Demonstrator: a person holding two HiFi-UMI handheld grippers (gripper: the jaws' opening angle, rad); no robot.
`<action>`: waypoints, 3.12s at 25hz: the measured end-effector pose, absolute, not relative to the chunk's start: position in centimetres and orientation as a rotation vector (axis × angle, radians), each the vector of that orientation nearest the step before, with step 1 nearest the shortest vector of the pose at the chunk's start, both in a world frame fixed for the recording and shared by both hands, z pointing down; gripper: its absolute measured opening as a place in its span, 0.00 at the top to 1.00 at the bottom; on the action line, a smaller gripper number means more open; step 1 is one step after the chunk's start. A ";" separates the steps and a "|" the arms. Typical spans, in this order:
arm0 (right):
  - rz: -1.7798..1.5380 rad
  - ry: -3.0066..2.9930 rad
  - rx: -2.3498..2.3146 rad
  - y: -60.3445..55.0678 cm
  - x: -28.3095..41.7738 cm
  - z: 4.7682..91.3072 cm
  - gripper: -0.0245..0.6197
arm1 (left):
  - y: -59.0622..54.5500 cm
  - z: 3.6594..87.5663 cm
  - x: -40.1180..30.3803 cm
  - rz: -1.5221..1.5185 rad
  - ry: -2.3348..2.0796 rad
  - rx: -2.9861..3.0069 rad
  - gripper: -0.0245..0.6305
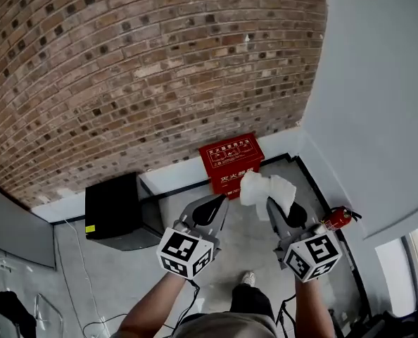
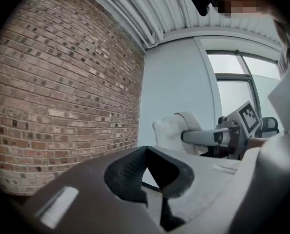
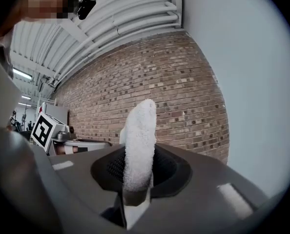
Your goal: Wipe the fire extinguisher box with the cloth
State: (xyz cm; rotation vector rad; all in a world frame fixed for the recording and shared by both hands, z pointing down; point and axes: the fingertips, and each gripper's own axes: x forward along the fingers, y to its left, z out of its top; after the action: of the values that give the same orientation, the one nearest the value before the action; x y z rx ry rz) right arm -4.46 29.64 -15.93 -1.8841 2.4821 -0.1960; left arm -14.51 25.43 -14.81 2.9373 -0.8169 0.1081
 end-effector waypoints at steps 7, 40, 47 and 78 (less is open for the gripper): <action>-0.241 2.515 -1.797 21.3 1.6 -15.8 0.80 | 18.3 -14.5 -9.4 0.168 -0.919 2.893 0.96; -0.684 2.869 -1.817 -13.9 -5.5 12.0 0.80 | -13.8 11.2 -15.7 0.382 -1.089 2.553 0.96; -0.784 3.072 -1.648 -19.6 -8.8 23.7 0.80 | -16.2 18.5 -15.7 0.427 -1.248 2.426 0.96; -1.023 3.036 -2.021 -27.1 1.2 35.7 0.81 | -18.6 30.9 -10.9 0.560 -1.159 2.268 0.96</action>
State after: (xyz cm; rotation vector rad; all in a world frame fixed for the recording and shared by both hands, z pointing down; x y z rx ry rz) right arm 1.18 -27.06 35.68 -2.0209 3.0359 -1.0232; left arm -10.91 -18.57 30.95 2.2683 -1.1594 0.5596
